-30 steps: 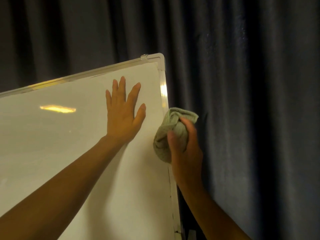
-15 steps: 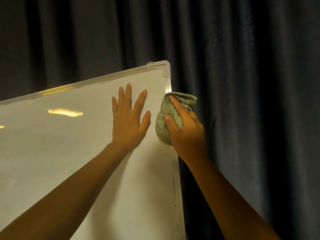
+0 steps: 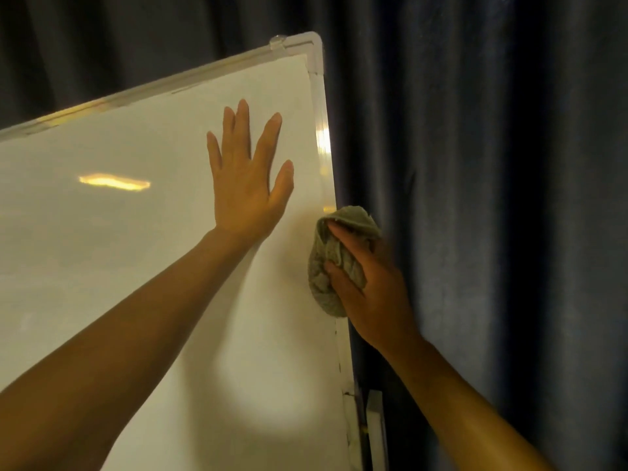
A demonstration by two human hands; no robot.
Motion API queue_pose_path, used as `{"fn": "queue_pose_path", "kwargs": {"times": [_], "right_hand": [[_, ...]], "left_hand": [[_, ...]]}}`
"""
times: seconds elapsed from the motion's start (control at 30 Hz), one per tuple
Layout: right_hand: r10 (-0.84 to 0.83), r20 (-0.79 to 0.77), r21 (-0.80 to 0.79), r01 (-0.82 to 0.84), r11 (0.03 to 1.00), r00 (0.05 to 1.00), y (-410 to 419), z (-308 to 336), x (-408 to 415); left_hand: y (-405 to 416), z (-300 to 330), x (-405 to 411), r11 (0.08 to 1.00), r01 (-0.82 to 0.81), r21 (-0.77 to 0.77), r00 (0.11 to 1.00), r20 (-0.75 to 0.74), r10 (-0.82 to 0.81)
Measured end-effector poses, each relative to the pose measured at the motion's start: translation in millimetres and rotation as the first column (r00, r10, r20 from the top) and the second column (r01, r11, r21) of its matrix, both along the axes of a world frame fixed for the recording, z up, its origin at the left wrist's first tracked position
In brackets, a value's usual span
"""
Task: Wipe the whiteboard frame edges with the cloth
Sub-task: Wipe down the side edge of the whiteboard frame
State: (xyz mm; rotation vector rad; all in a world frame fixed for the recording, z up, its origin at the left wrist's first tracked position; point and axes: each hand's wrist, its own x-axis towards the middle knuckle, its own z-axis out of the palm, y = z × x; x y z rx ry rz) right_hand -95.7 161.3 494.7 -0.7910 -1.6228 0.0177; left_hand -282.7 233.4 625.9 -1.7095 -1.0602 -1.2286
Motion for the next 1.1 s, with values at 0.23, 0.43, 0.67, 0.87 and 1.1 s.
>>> {"fn": "queue_pose_path", "kwargs": {"times": [0.23,0.43,0.67,0.87,1.1], "right_hand": [[0.100,0.091,-0.127,-0.088,0.988,0.991,-17,-55,12],[0.304,0.178,-0.461,-0.194,0.866,0.936,-31,-35,59],[0.226,-0.399,-0.377,-0.384,0.843,0.889,-47,-115,61],[0.102,-0.604,-0.251,-0.310,0.917,0.791,-54,-157,23],[-0.187,-0.710,-0.365,-0.126,0.922,0.679,-64,-207,7]], "left_hand": [[-13,-44,16,0.996,-0.055,-0.076,0.995,-0.081,0.049],[-28,-76,28,0.997,0.053,-0.063,0.989,-0.132,-0.061],[-43,-124,36,0.988,0.107,-0.115,0.960,-0.246,-0.133],[-46,-141,43,0.982,0.133,-0.134,0.966,-0.206,-0.159],[-43,-163,35,0.976,0.182,-0.120,0.931,-0.298,-0.210]]}}
